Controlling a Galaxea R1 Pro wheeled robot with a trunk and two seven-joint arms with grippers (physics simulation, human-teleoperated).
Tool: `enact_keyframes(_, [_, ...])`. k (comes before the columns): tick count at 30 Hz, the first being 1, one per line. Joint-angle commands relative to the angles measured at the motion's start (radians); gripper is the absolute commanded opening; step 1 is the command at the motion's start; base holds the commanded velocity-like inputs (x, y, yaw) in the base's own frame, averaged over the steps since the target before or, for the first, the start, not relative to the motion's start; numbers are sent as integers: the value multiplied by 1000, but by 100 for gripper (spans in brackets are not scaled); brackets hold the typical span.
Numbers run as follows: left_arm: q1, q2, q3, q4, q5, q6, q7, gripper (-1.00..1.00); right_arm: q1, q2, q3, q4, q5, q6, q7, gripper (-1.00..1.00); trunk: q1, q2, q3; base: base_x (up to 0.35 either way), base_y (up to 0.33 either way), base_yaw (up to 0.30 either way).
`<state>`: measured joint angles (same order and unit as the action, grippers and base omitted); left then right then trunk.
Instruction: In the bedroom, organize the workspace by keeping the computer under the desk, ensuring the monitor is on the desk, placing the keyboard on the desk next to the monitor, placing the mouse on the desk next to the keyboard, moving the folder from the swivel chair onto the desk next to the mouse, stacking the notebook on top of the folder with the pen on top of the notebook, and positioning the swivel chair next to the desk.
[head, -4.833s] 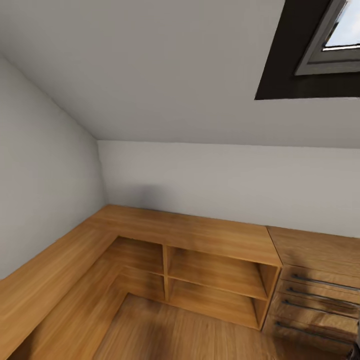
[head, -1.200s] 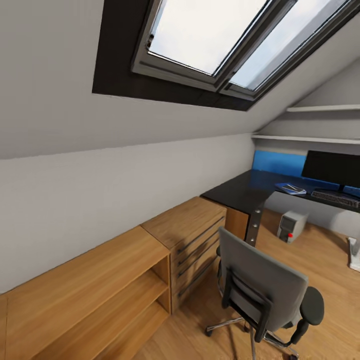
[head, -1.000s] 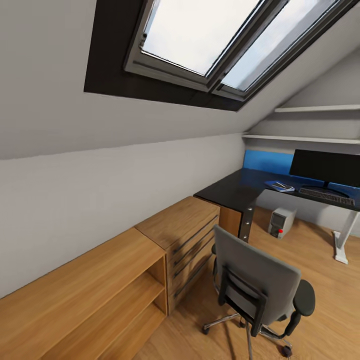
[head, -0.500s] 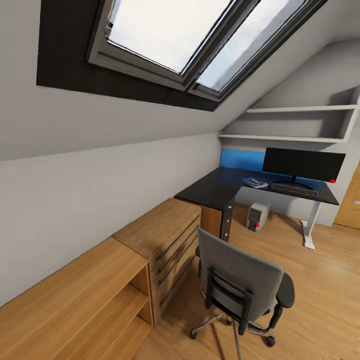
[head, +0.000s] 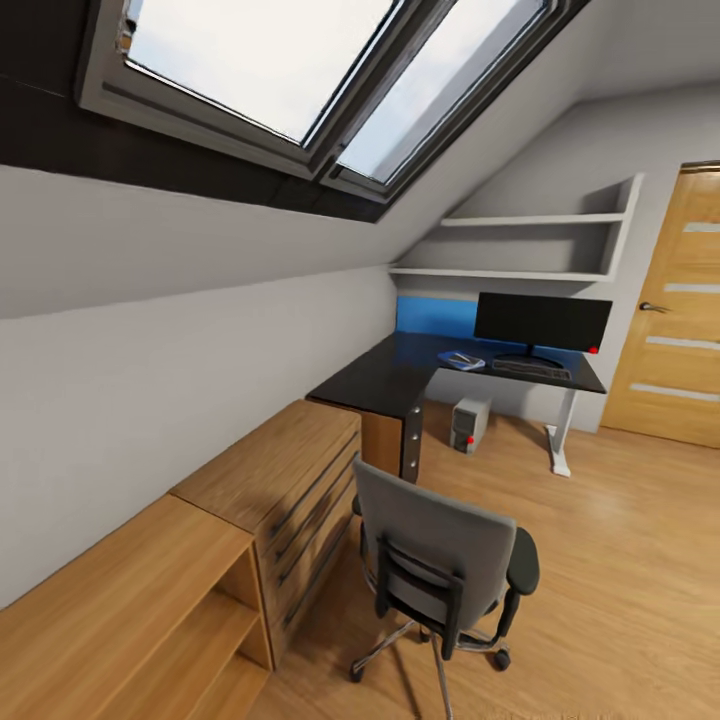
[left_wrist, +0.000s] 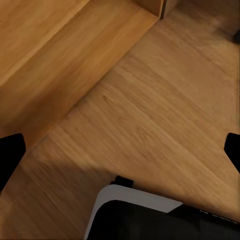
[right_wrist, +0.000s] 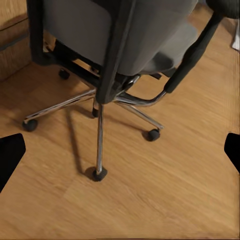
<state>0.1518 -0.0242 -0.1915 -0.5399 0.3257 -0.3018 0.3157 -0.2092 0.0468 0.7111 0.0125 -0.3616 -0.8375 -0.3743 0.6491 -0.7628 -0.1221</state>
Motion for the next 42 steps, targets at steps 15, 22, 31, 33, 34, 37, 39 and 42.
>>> enact_keyframes(15, [0, 1, -8, -2, 10, -3, 7, 100, -1, 0, 9, 1, -3, -2, -6, 100, 0, -1, -1, 0, 152, -300])
enact_keyframes(22, [0, 1, -8, -2, 10, -4, 7, 100, -1, 1, 9, 1, -3, -2, -6, 100, 0, -1, -1, 0, 189, -300])
enact_keyframes(31, [0, 1, -8, -2, 10, -5, 8, 100, -1, 1, 8, 1, -3, 0, -6, 100, 0, -1, -1, 0, 19, -300])
enact_keyframes(33, [0, 1, -8, -2, 10, -5, 8, 100, -1, 1, 8, 1, -3, 1, -6, 100, 0, -1, -1, 0, 3, -300])
enact_keyframes(34, [0, 1, -8, -2, 10, -5, 8, 100, -1, 1, 8, 1, -3, 1, -6, 100, 0, -1, -1, 0, 2, -300])
enact_keyframes(37, [0, 1, -8, -2, 10, -5, 8, 100, -1, 1, 8, 1, -4, 4, -7, 100, 0, -1, -1, 0, 1, -300])
enact_keyframes(39, [0, 1, -8, -2, 10, -5, 8, 100, -1, 1, 8, 1, -4, 5, -7, 100, 0, -1, -1, 0, 1, -300])
enact_keyframes(42, [0, 1, -8, -2, 10, -5, 8, 100, -1, 1, 7, 1, -6, 8, -7, 100, 0, -1, -2, 0, 0, -300])
